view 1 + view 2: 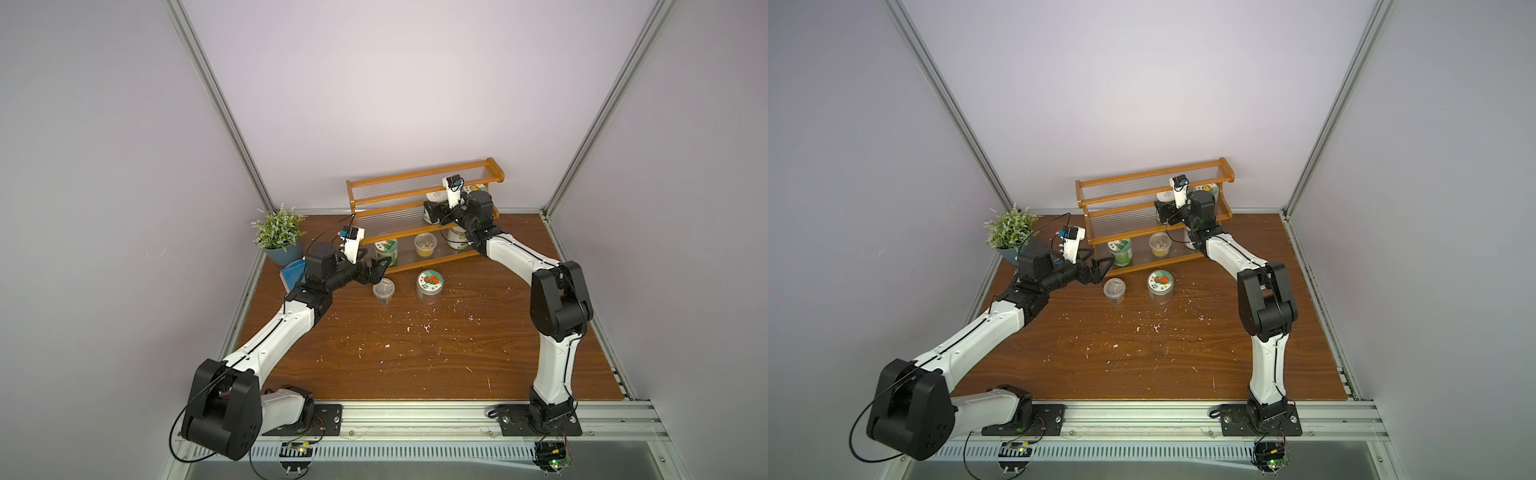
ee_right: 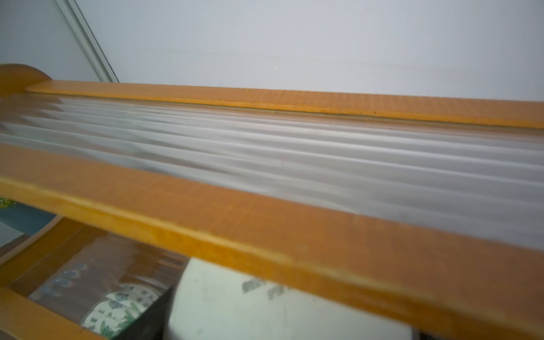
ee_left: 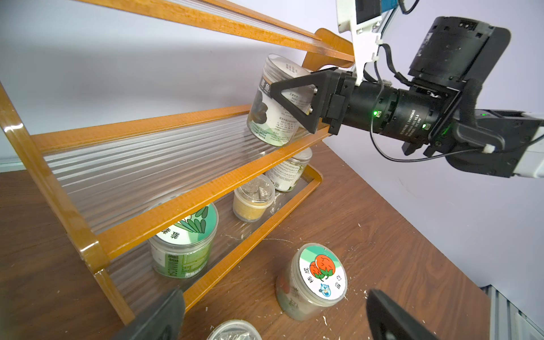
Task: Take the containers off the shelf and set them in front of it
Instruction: 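Pick up a container from the shelf.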
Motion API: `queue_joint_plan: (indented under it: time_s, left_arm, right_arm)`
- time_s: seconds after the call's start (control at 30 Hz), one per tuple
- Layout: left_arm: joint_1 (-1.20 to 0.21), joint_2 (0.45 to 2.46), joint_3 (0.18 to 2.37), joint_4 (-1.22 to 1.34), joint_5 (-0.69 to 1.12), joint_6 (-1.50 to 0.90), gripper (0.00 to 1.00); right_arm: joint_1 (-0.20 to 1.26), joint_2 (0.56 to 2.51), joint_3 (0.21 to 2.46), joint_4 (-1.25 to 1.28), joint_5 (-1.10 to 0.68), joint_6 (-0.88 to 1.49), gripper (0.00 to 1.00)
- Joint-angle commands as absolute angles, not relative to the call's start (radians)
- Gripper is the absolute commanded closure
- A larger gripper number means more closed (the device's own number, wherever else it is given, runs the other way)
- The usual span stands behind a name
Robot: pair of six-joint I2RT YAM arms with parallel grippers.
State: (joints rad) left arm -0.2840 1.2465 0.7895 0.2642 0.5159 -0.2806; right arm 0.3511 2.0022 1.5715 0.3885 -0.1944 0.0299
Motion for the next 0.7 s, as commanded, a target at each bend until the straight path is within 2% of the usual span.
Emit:
queue_joint_plan:
  time_s: [0.0,0.33,0.67]
  left_arm:
    - [-0.278,1.246,0.807,0.265,0.535,-0.277,0.00]
    - [-0.278,1.246,0.796,0.270,0.541,-0.284,0.00]
    - [-0.278,1.248,0.791,0.277,0.545,-0.285,0.01]
  right_arm:
    - [0.352,1.921,1.577,0.430,-0.231,0.020,0.21]
    - [0.365,1.883,1.595,0.328,-0.244,-0.001,0.21]
    - [0.386,1.744,1.472,0.254,-0.242,-0.033,0.22]
